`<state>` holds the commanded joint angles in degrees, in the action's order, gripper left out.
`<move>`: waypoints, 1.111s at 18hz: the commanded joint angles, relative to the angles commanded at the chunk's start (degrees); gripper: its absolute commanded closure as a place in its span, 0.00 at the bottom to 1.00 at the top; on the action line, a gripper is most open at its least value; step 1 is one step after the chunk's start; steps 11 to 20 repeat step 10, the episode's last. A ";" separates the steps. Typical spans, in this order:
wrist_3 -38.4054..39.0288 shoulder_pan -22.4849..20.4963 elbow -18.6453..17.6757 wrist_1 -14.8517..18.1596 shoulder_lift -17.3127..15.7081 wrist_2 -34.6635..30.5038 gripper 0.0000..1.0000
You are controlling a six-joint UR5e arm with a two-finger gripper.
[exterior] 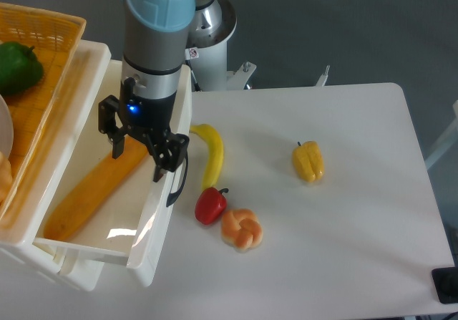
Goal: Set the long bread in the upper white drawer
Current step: 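Raise the open gripper up out of the drawer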
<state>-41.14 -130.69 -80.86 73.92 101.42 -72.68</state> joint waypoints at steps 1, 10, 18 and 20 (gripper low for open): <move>0.26 0.00 0.00 -0.44 0.09 0.00 0.00; -5.17 -3.78 -0.70 -0.88 0.18 -3.34 0.00; -5.17 -3.78 -0.70 -0.88 0.18 -3.34 0.00; -5.17 -3.78 -0.70 -0.88 0.18 -3.34 0.00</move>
